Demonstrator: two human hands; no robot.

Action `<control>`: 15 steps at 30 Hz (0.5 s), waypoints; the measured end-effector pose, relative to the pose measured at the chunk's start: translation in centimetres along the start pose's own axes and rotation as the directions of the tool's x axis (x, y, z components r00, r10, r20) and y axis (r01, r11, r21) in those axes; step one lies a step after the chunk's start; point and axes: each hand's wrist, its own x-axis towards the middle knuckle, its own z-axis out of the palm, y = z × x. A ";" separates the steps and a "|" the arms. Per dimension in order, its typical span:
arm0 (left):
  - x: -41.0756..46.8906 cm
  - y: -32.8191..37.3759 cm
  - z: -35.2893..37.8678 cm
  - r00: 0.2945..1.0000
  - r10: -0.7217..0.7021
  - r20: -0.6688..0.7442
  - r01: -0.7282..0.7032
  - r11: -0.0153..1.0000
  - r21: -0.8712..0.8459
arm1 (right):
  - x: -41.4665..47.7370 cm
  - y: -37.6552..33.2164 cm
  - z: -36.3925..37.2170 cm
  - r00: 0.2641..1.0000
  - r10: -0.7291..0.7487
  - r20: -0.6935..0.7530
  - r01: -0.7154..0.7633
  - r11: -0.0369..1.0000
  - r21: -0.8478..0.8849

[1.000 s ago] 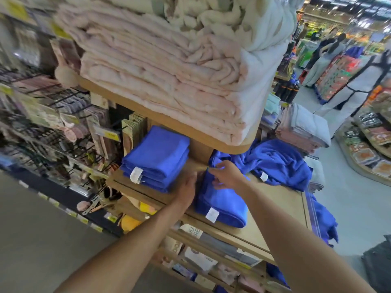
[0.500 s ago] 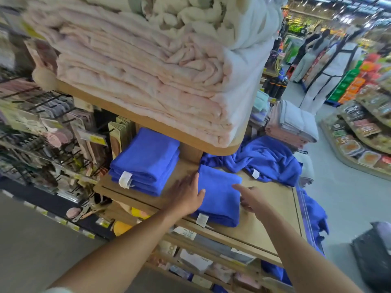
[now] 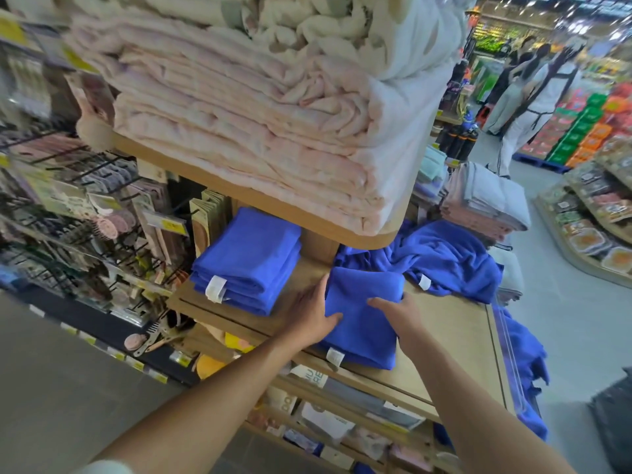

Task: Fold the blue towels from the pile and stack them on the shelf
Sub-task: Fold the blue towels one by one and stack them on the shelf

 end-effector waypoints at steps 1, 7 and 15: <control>0.3 0.0 -0.3 1.000 -0.028 0.004 0.028 0.990 -0.139 | -0.6 -0.2 0.0 0.998 -0.058 0.001 0.058 0.998 0.010; 0.7 0.6 -2.4 0.956 -0.177 0.233 0.293 0.557 -0.777 | -3.9 -3.0 -1.1 0.941 -0.311 0.137 0.310 0.950 0.028; -0.8 1.9 -7.9 0.960 -0.127 0.251 0.278 0.550 -0.788 | -5.0 -7.1 -1.2 0.926 -0.299 0.228 0.252 0.944 0.214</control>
